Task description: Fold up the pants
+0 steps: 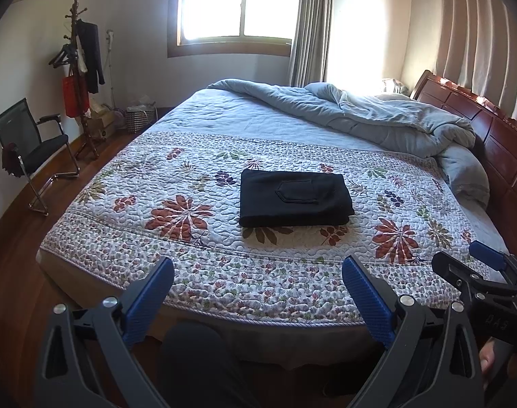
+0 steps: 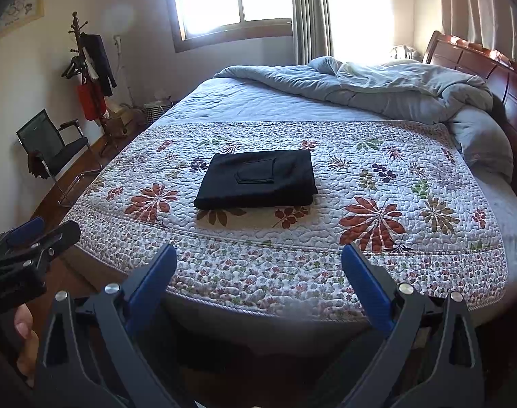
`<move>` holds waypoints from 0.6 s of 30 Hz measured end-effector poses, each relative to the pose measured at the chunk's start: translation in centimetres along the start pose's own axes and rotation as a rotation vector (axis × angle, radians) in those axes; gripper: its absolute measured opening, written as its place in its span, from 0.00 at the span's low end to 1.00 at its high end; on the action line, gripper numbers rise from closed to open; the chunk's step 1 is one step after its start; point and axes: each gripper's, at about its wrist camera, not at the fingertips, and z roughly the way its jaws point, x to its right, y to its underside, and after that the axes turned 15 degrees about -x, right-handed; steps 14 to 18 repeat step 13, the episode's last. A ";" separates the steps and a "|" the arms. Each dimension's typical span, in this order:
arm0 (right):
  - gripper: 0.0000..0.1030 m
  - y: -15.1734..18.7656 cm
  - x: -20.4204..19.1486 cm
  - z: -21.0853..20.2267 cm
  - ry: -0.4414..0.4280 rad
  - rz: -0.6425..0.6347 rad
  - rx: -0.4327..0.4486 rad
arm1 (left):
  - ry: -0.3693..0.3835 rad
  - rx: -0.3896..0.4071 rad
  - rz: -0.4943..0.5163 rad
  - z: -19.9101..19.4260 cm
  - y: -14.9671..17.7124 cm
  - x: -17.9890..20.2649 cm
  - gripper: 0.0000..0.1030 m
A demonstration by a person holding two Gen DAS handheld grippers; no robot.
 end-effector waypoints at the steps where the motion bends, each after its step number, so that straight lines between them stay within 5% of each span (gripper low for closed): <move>1: 0.94 0.1 0.0 0.0 0.001 0.002 0.000 | 0.000 0.001 0.002 0.0 0.0 0.0 0.96; 18: 0.94 0.2 -0.1 -0.5 0.008 -0.002 0.007 | 0.010 -0.019 -0.019 -0.3 0.3 -0.6 0.96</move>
